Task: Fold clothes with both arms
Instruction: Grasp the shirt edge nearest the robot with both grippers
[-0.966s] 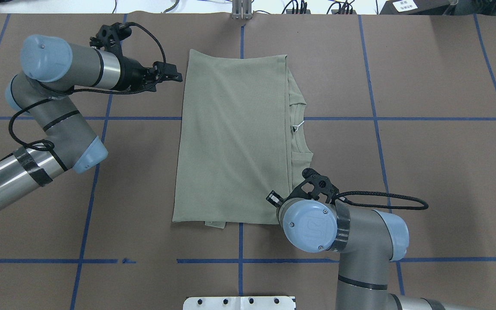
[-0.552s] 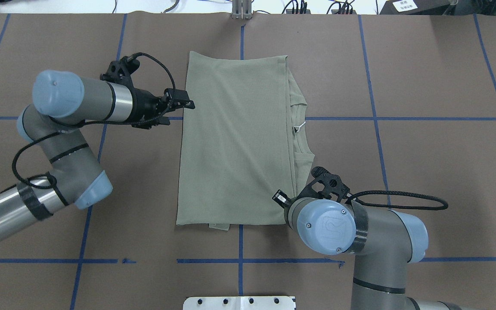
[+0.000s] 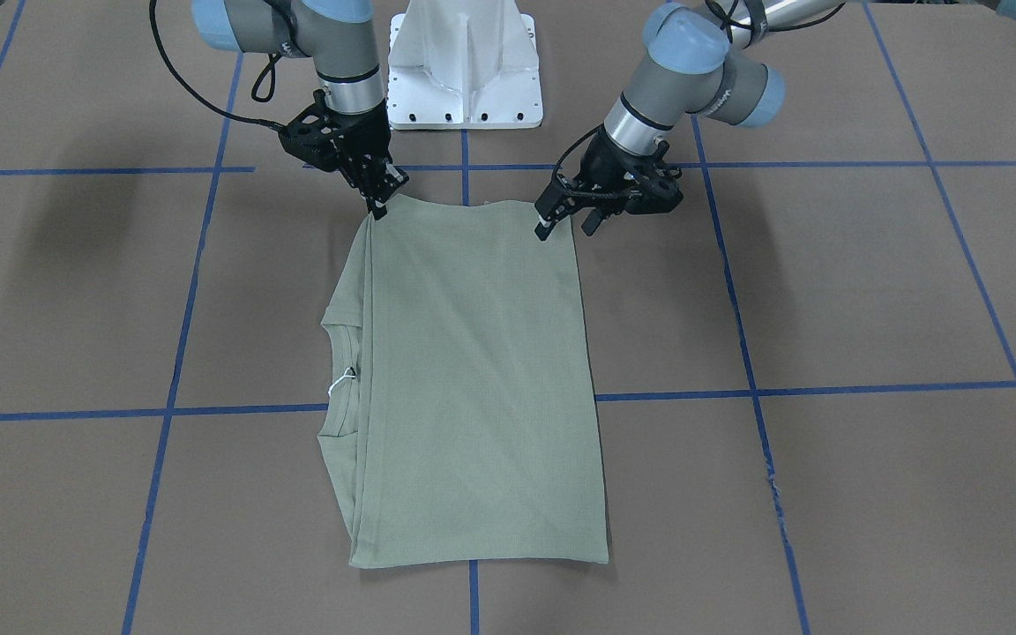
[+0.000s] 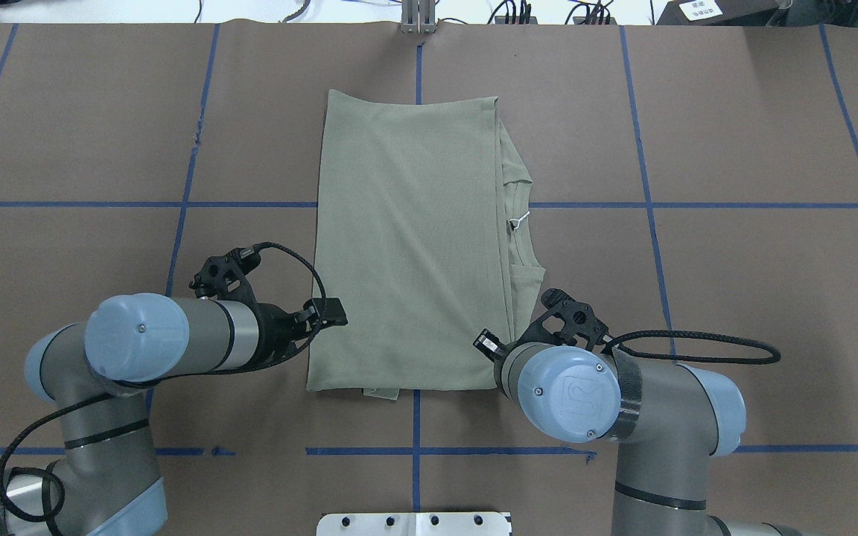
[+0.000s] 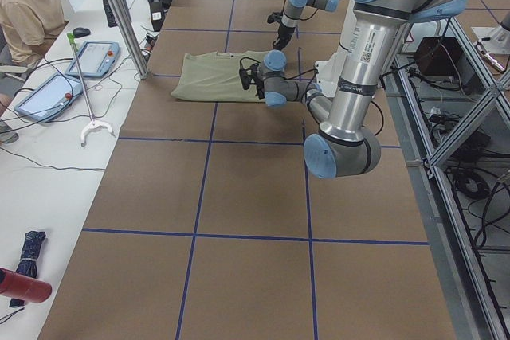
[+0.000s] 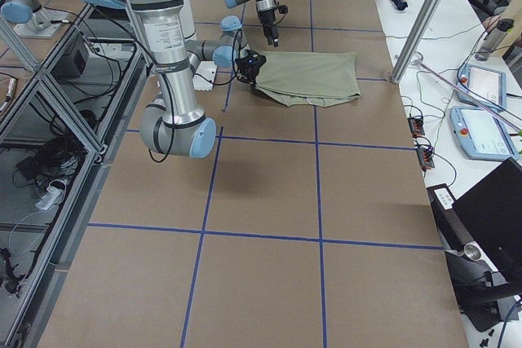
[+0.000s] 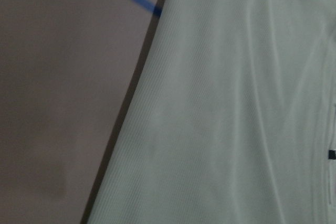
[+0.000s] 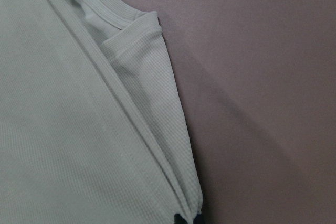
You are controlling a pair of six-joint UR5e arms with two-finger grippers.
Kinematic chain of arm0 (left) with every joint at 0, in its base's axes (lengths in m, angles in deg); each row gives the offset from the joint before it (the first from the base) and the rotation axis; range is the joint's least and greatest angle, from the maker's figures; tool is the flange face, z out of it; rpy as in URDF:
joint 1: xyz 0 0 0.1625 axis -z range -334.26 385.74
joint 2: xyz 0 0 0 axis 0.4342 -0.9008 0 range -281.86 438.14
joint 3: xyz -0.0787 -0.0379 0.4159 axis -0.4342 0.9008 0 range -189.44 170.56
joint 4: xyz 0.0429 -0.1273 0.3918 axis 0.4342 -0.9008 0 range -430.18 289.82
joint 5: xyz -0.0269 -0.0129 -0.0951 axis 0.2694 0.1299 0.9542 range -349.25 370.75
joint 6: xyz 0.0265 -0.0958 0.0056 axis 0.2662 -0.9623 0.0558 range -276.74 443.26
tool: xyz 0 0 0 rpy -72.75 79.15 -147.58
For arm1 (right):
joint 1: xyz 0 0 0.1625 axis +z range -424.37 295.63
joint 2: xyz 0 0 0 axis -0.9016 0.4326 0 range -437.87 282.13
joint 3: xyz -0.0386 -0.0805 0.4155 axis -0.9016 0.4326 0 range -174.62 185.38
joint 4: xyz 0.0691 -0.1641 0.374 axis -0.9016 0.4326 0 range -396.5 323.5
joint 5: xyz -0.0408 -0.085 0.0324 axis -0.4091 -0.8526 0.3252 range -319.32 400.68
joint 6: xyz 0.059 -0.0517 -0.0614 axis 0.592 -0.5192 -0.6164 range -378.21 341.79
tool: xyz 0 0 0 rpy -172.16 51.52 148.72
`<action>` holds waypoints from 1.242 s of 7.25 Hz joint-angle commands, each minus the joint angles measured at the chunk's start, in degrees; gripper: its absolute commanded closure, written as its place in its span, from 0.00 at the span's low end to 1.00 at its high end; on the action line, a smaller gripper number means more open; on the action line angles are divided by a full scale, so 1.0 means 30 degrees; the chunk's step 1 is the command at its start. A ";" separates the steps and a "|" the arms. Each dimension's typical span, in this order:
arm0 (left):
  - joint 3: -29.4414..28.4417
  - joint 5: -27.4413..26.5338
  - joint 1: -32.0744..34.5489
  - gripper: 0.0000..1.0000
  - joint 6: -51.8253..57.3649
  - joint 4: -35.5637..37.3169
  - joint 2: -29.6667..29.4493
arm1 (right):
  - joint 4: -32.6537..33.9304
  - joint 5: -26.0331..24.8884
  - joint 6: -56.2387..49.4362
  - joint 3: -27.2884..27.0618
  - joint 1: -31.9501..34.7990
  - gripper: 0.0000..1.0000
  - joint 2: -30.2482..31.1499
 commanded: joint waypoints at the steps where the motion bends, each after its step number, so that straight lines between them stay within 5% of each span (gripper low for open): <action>1: 0.0483 -0.0186 -0.1177 0.03 -0.0640 0.1607 0.0254 | 0.0000 0.0011 0.0007 0.0016 -0.0031 1.00 -0.0009; 8: 0.0306 -0.0010 -0.1296 0.38 -0.0729 0.1666 0.0196 | 0.0000 -0.0106 0.0007 0.0046 -0.0090 1.00 0.0020; 9: 0.0335 0.0019 -0.1296 0.76 -0.0729 0.1695 0.0196 | 0.0000 -0.0106 -0.0022 0.0046 -0.0090 1.00 0.0020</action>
